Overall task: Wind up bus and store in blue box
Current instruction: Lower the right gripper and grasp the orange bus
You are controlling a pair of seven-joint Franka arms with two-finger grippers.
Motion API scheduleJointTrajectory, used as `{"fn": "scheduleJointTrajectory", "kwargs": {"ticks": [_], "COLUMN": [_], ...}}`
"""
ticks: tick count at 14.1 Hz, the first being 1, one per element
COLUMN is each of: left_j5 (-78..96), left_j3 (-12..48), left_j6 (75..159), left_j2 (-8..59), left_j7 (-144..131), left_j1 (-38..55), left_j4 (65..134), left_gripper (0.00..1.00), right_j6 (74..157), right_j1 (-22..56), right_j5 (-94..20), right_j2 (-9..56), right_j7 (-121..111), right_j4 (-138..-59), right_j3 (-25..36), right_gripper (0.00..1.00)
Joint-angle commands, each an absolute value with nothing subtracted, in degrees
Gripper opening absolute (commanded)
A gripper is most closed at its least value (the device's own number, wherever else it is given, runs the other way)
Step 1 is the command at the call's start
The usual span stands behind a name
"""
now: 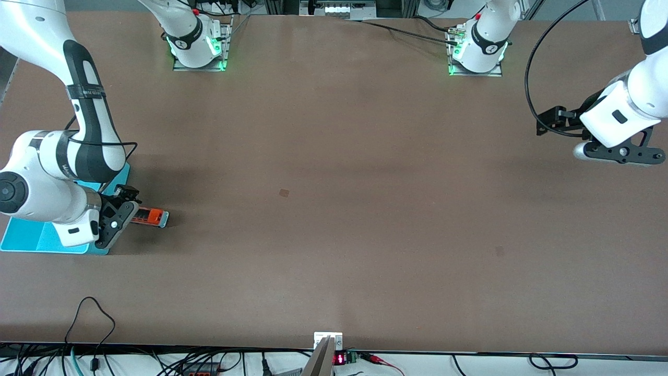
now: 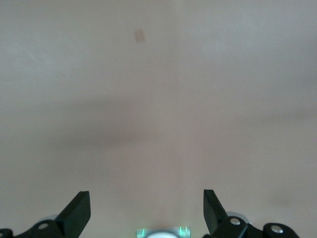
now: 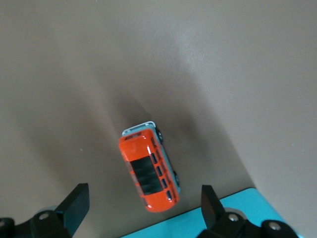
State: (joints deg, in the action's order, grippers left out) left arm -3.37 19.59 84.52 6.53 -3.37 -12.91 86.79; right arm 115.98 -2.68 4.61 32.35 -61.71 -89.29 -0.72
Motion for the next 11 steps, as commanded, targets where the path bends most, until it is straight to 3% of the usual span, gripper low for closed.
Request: {"fn": "scheduleJointTrajectory", "kwargs": {"ticks": [1, 6, 11], "left_j5": [-3.3, 2.1, 1.0], "left_j3": [5.6, 3.2, 2.8], "left_j6": [91.6, 94.7, 94.4], "left_j2": [3.4, -1.1, -0.2], "left_j7": [-5.1, -4.6, -4.7], "left_j1": [-0.9, -0.1, 0.8], "left_j4": [90.5, 96.8, 95.5], "left_gripper": [1.0, 1.0, 1.0], "right_j6": [118.6, 125.0, 131.2], "right_j1": [-3.0, -3.2, -3.9], "right_j5": [5.8, 5.9, 6.0], "right_j2": [33.2, 34.2, 32.0], "right_j7": [-65.3, -68.0, -68.2], "right_j4": [-90.1, -93.5, -101.9], "right_j3": [-0.9, -0.8, -0.8], "right_gripper": [1.0, 1.0, 1.0]}}
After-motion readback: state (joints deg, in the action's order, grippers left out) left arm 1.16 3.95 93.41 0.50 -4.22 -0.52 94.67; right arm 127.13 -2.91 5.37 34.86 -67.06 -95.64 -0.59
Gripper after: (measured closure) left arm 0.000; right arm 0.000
